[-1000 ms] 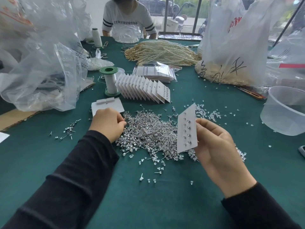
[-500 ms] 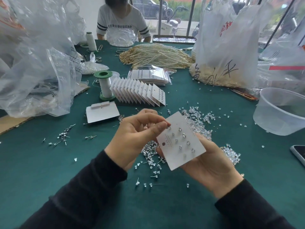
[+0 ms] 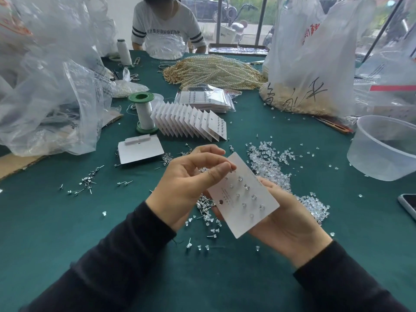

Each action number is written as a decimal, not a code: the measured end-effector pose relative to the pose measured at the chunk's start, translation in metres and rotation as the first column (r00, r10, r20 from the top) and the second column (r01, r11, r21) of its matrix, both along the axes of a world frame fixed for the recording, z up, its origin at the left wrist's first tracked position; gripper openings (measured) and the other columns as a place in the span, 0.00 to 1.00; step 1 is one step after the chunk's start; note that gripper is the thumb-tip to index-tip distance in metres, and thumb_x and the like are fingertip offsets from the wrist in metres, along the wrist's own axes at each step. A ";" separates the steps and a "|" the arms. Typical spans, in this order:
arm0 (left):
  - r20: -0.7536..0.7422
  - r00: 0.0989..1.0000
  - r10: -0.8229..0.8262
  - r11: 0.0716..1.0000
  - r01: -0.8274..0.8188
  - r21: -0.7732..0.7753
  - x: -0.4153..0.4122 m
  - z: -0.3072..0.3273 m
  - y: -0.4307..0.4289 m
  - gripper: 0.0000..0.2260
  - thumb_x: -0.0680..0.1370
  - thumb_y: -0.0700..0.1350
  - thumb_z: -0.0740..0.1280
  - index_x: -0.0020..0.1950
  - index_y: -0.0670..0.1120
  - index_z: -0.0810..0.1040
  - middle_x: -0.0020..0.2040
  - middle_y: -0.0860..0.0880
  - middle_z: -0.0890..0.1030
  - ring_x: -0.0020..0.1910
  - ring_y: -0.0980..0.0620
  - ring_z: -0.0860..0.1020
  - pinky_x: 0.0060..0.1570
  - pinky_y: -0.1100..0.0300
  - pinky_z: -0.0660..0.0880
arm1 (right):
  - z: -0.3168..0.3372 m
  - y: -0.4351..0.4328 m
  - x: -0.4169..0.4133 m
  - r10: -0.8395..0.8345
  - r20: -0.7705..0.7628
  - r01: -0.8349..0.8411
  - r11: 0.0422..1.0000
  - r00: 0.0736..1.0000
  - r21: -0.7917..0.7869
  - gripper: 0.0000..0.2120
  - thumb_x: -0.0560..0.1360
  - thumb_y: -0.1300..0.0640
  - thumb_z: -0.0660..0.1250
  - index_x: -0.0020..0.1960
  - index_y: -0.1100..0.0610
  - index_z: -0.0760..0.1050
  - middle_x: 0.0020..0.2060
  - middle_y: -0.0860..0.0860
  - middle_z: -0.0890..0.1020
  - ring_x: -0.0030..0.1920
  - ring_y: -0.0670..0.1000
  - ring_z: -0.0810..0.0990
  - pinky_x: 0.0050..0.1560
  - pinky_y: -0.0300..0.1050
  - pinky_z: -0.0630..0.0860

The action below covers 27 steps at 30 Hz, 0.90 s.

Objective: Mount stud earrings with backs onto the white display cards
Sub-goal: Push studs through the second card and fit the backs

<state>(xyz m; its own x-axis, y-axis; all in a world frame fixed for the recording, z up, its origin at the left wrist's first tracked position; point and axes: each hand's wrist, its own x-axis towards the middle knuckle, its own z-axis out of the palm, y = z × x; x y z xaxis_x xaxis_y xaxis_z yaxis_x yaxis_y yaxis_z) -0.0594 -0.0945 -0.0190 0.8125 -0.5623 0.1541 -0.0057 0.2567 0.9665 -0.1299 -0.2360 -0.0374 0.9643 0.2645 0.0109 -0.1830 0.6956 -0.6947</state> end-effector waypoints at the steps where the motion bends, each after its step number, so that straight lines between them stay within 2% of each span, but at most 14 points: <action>1: -0.004 1.000 -0.001 1.000 0.001 0.002 0.000 0.000 0.000 0.05 0.65 0.40 0.68 0.33 0.47 0.84 0.48 0.51 0.74 0.46 0.60 0.76 0.36 0.64 0.74 | 0.000 0.000 0.000 0.002 0.000 -0.002 1.000 1.000 -0.002 0.20 0.62 0.58 0.78 0.52 0.62 0.80 0.46 0.58 0.83 0.46 0.56 0.82 0.51 0.54 0.78; 6: 0.036 0.999 0.018 1.000 -0.019 0.012 0.000 0.001 0.000 0.05 0.66 0.40 0.68 0.33 0.46 0.83 0.46 0.52 0.74 0.39 0.62 0.76 0.34 0.66 0.73 | 0.000 -0.001 -0.001 0.006 -0.006 -0.006 1.000 1.000 -0.009 0.20 0.61 0.58 0.78 0.52 0.62 0.80 0.46 0.57 0.83 0.46 0.56 0.82 0.53 0.55 0.78; 9: 0.073 0.996 0.043 0.999 -0.045 0.029 0.001 0.000 -0.001 0.04 0.65 0.40 0.69 0.33 0.47 0.83 0.44 0.54 0.75 0.40 0.62 0.77 0.36 0.66 0.73 | 0.001 0.000 -0.001 0.003 -0.010 -0.003 1.000 1.000 -0.018 0.20 0.61 0.58 0.78 0.51 0.62 0.80 0.45 0.58 0.83 0.45 0.56 0.82 0.51 0.55 0.78; 11: 0.163 0.982 0.096 0.990 -0.111 0.087 0.001 -0.002 -0.003 0.03 0.65 0.42 0.70 0.33 0.50 0.82 0.44 0.55 0.76 0.42 0.59 0.76 0.39 0.63 0.72 | 0.001 0.001 -0.001 -0.026 -0.038 0.024 0.999 0.999 -0.032 0.20 0.61 0.60 0.77 0.52 0.64 0.80 0.45 0.59 0.82 0.44 0.56 0.82 0.51 0.56 0.78; 14: 0.420 0.883 0.211 0.931 -0.312 0.188 0.000 -0.004 -0.003 0.03 0.66 0.46 0.71 0.37 0.54 0.79 0.44 0.54 0.74 0.41 0.56 0.72 0.39 0.62 0.68 | 0.000 0.002 -0.001 -0.124 -0.087 0.118 0.990 0.988 -0.076 0.15 0.65 0.63 0.70 0.51 0.65 0.79 0.43 0.60 0.82 0.41 0.56 0.82 0.49 0.56 0.79; 16: 0.590 0.767 0.251 0.877 -0.438 0.196 0.001 -0.003 -0.003 0.02 0.67 0.47 0.71 0.37 0.51 0.78 0.41 0.53 0.74 0.37 0.56 0.71 0.37 0.64 0.68 | 0.000 0.004 -0.001 -0.221 -0.055 0.211 0.966 0.974 -0.151 0.09 0.67 0.63 0.70 0.46 0.63 0.80 0.40 0.58 0.82 0.38 0.54 0.81 0.45 0.53 0.81; 18: 0.660 0.707 0.255 0.858 -0.480 0.183 -0.001 -0.004 -0.004 0.05 0.68 0.46 0.70 0.36 0.46 0.80 0.38 0.51 0.76 0.33 0.53 0.73 0.35 0.61 0.71 | 0.000 0.006 -0.001 -0.320 0.046 0.319 0.902 0.946 -0.290 0.05 0.67 0.61 0.72 0.43 0.60 0.80 0.38 0.56 0.82 0.36 0.51 0.80 0.43 0.50 0.80; 20: 0.650 0.716 0.256 0.866 -0.468 0.174 -0.003 -0.004 -0.004 0.07 0.70 0.46 0.69 0.37 0.43 0.81 0.35 0.48 0.79 0.32 0.50 0.75 0.33 0.55 0.73 | -0.001 0.007 0.000 -0.401 0.221 0.457 0.748 0.889 -0.482 0.03 0.70 0.59 0.71 0.42 0.58 0.78 0.38 0.53 0.81 0.37 0.50 0.80 0.43 0.46 0.79; 22: 0.604 0.753 0.263 0.875 -0.449 0.179 -0.004 -0.004 -0.004 0.10 0.71 0.49 0.67 0.36 0.44 0.82 0.31 0.46 0.80 0.30 0.48 0.75 0.31 0.54 0.73 | -0.003 0.008 0.001 -0.412 0.468 0.621 0.459 0.782 -0.635 0.03 0.72 0.63 0.68 0.41 0.56 0.77 0.41 0.50 0.80 0.42 0.48 0.79 0.43 0.42 0.78; 24: 0.477 0.845 0.242 0.905 -0.374 0.203 -0.004 -0.002 -0.002 0.12 0.71 0.53 0.68 0.32 0.48 0.82 0.26 0.47 0.78 0.26 0.50 0.74 0.26 0.58 0.71 | -0.008 0.011 0.002 -0.339 0.651 0.724 0.160 0.679 -0.671 0.05 0.73 0.66 0.66 0.42 0.56 0.78 0.44 0.48 0.78 0.46 0.46 0.79 0.43 0.41 0.78; 25: 0.374 0.903 0.212 0.929 -0.305 0.208 -0.004 -0.002 -0.002 0.11 0.69 0.54 0.70 0.31 0.49 0.82 0.26 0.51 0.79 0.25 0.54 0.74 0.25 0.62 0.71 | -0.009 0.012 0.002 -0.302 0.706 0.751 0.054 0.640 -0.658 0.04 0.73 0.66 0.66 0.43 0.58 0.78 0.45 0.49 0.77 0.47 0.46 0.78 0.44 0.43 0.78; 27: 0.164 0.977 0.133 0.967 -0.165 0.195 -0.002 -0.003 -0.003 0.05 0.67 0.49 0.71 0.32 0.50 0.83 0.28 0.53 0.81 0.26 0.59 0.77 0.28 0.67 0.73 | -0.011 0.015 0.003 -0.239 0.781 0.787 -0.092 0.578 -0.610 0.03 0.72 0.65 0.67 0.43 0.61 0.78 0.45 0.51 0.77 0.48 0.50 0.78 0.47 0.46 0.76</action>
<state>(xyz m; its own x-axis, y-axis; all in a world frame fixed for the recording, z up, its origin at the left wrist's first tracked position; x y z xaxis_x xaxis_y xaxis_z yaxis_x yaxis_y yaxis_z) -0.0617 -0.0975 -0.0220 0.8662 -0.4687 0.1729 -0.1763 0.0370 0.9836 -0.1274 -0.2210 -0.0483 0.7674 -0.2442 0.5928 0.2903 -0.6920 -0.6609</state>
